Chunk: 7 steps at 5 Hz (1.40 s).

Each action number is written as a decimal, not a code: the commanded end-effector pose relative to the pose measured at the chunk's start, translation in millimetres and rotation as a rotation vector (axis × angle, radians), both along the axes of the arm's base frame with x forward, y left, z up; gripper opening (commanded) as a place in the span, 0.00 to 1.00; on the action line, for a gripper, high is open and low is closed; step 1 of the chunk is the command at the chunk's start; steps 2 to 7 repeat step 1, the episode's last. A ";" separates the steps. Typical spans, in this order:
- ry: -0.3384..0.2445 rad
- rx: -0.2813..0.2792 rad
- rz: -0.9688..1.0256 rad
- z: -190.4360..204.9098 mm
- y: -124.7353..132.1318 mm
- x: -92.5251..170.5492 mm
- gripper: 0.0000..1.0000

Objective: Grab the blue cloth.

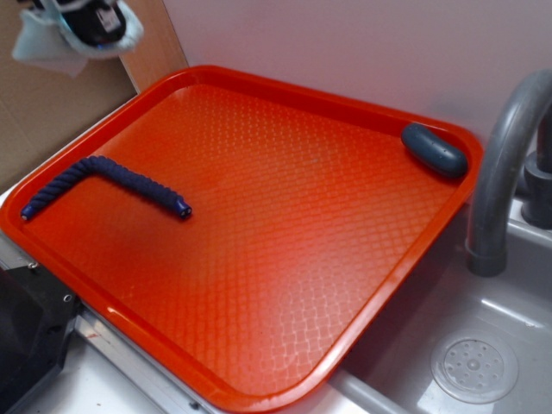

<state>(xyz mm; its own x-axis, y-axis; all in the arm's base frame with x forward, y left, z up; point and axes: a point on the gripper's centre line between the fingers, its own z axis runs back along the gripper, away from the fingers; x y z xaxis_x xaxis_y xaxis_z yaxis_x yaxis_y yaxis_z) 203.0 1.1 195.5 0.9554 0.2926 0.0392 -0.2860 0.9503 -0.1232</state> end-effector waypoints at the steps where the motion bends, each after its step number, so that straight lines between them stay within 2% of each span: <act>1: -0.173 0.070 -0.027 15.2 0.5 -10.6 0.00; 7: -0.173 0.070 -0.027 15.2 0.5 -10.6 0.00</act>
